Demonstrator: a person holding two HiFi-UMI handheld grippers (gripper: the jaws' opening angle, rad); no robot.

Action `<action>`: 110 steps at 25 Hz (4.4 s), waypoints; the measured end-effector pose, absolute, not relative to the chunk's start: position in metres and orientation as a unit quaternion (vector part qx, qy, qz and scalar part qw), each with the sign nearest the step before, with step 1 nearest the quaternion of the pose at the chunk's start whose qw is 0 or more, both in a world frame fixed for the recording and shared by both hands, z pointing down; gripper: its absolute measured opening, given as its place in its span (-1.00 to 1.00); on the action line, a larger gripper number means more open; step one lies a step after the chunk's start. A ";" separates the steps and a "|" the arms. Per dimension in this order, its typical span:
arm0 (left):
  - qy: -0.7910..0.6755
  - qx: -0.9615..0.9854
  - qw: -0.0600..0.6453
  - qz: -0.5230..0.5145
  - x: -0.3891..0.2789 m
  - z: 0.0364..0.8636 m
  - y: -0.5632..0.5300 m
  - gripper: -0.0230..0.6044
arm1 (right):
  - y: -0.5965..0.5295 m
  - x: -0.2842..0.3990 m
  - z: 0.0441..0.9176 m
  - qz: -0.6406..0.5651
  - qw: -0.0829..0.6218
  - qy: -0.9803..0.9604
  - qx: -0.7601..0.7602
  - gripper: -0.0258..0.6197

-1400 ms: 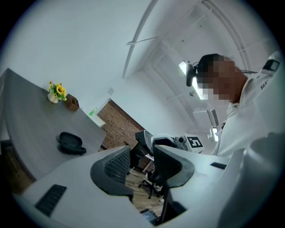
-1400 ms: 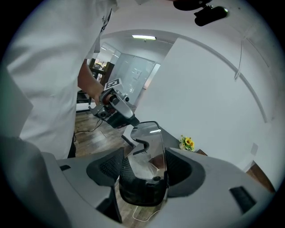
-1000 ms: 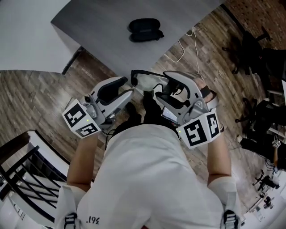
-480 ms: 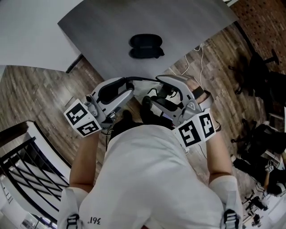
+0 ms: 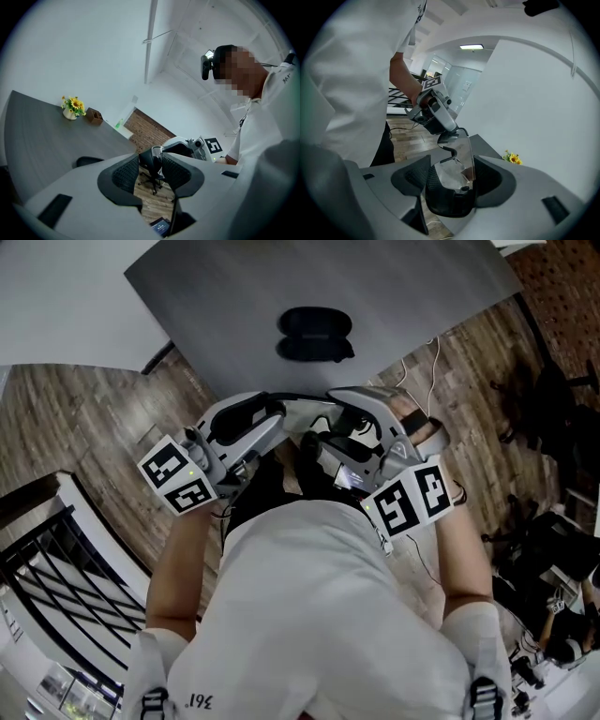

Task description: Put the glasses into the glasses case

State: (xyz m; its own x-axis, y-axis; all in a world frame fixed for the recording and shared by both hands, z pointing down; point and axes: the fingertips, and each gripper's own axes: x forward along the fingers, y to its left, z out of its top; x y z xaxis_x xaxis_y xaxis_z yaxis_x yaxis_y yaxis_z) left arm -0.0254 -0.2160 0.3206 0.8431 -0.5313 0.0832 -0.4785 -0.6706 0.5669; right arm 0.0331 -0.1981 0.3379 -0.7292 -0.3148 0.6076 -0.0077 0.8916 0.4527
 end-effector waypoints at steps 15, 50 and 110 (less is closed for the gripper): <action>-0.244 0.905 0.348 -0.008 -0.038 0.376 -0.270 -0.41 | -0.250 0.020 0.388 -0.194 0.415 -0.884 0.089 0.00; -0.277 0.875 0.392 0.066 -0.028 0.495 -0.372 -0.42 | -0.359 0.035 0.520 -0.128 0.539 -0.824 0.114 0.00; -0.331 0.847 0.406 0.089 -0.058 0.534 -0.390 -0.53 | -0.395 0.007 0.551 -0.175 0.556 -0.809 0.075 -0.32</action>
State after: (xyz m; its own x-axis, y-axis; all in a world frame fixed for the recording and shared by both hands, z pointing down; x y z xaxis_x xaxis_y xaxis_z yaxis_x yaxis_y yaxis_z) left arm -0.0581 -0.3901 0.5343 0.7651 -0.4878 0.4204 -0.6332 -0.4510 0.6290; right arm 0.0069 -0.3953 0.5513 -0.3703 -0.3155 0.8737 0.0730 0.9278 0.3659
